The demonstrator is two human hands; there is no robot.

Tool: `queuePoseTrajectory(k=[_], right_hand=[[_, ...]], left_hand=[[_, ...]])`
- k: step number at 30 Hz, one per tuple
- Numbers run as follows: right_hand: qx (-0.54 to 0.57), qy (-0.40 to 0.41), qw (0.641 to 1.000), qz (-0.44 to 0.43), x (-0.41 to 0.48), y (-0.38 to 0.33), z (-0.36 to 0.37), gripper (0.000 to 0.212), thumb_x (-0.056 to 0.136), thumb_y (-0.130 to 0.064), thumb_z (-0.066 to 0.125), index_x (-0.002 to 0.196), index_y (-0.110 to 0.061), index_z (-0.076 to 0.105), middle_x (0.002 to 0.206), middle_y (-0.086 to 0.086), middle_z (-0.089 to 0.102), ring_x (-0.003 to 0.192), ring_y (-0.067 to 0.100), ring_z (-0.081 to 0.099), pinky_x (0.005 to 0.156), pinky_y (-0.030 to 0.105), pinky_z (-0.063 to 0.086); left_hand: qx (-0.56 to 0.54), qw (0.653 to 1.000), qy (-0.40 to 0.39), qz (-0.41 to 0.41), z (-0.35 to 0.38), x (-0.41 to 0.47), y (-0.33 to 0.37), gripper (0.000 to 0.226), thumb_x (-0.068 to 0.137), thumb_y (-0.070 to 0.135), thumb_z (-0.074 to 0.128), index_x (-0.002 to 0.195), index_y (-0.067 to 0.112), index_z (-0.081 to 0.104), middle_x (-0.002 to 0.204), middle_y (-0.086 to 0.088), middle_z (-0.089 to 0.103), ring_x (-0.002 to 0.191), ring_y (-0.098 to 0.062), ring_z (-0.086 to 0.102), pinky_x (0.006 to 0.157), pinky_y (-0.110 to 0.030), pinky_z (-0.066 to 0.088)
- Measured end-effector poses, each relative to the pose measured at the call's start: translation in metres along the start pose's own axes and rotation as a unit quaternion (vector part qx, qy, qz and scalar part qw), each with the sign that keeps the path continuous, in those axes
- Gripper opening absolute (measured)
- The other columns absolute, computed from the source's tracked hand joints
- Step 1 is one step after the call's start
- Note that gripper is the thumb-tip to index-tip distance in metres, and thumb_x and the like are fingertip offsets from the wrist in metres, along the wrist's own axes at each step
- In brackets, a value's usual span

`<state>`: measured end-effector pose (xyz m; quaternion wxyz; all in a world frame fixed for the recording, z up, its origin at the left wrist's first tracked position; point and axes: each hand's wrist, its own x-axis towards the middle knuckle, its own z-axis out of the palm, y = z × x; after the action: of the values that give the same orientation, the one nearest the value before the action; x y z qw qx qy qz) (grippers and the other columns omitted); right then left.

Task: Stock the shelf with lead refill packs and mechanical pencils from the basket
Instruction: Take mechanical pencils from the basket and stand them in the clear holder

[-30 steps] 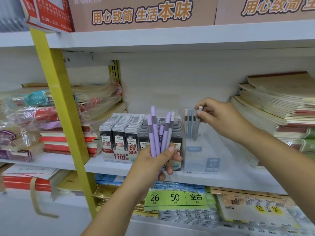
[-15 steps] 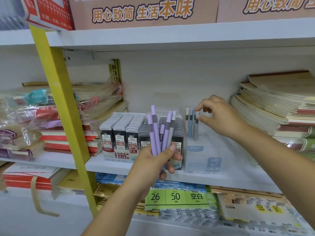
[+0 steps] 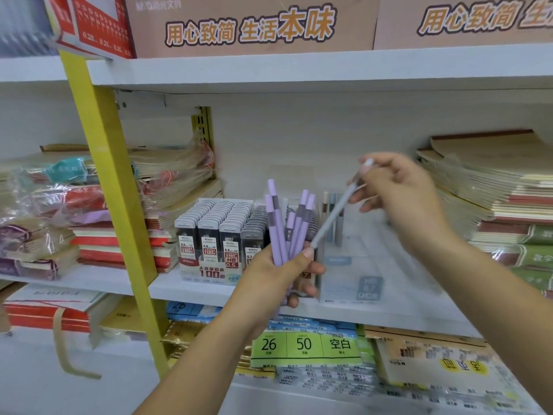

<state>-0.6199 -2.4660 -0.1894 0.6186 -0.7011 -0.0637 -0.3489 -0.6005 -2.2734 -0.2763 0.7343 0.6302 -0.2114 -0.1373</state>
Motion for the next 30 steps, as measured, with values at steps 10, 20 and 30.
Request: queuePoseTrajectory(k=[10,20,30], right_hand=[[-0.358,-0.103,0.92,-0.119,0.017,0.029,-0.026,0.015,0.093,-0.023,0.061,0.106,-0.029,0.058,0.088,-0.01,0.071,0.083,0.001,0.064,0.079,0.024,0.051],[-0.344,-0.141,0.923,-0.103,0.012,0.031,-0.02,0.016,0.095,-0.024,0.058,0.107,-0.031,0.05,0.09,-0.012,0.071,0.087,0.0,0.065,0.079,0.02,0.051],[-0.516,-0.144,0.834,-0.132,0.018,0.036,-0.015,0.011,0.092,-0.027,0.062,0.102,-0.025,0.06,0.101,-0.007,0.058,0.099,0.012,0.045,0.075,0.024,0.033]], left_hand=[[-0.031,0.999,0.042,0.011,-0.001,0.005,-0.008,0.016,0.1,0.028,0.059,0.108,0.016,0.066,0.071,0.0,0.07,0.045,-0.008,0.044,0.04,-0.02,0.035],[-0.035,0.998,0.045,0.006,-0.004,0.004,-0.007,0.017,0.099,0.028,0.059,0.106,0.015,0.067,0.072,-0.001,0.072,0.044,-0.008,0.045,0.039,-0.02,0.035],[-0.036,0.999,0.027,0.009,-0.005,0.003,-0.006,0.023,0.094,0.028,0.064,0.11,0.013,0.068,0.078,-0.004,0.074,0.052,-0.01,0.053,0.043,-0.02,0.039]])
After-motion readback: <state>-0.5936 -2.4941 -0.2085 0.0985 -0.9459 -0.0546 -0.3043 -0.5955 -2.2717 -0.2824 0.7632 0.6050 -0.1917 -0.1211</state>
